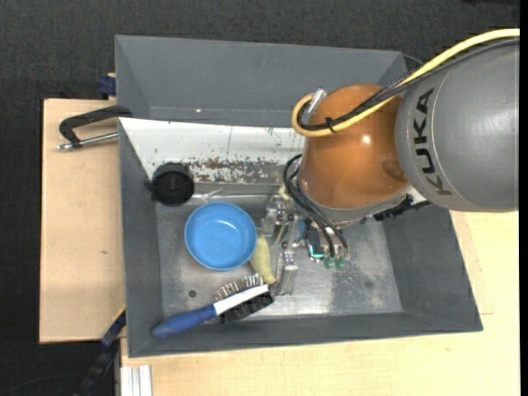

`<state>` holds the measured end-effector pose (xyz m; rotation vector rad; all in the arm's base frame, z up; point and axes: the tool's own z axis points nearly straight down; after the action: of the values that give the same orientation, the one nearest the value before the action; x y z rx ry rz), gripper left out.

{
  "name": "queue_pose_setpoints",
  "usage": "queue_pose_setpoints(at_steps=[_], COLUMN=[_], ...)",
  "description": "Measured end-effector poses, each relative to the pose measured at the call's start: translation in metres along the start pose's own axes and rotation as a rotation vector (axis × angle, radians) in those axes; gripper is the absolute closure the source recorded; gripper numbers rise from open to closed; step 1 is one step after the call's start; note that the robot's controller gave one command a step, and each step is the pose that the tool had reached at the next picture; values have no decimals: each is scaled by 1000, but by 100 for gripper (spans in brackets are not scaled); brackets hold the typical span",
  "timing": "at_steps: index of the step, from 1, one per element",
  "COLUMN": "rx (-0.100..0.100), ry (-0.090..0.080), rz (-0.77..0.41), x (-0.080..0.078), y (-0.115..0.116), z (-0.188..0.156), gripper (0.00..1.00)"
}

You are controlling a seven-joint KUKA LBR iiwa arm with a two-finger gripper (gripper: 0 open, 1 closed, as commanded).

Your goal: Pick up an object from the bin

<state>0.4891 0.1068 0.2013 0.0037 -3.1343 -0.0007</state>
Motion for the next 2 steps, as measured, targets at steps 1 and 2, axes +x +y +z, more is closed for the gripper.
queue_pose_setpoints(at_steps=[1,2], rx=[-8,-1], ry=[-39,-13], rz=[-152,65], x=[-21,-69], y=[60,51], z=[99,130], gripper=[0,0])
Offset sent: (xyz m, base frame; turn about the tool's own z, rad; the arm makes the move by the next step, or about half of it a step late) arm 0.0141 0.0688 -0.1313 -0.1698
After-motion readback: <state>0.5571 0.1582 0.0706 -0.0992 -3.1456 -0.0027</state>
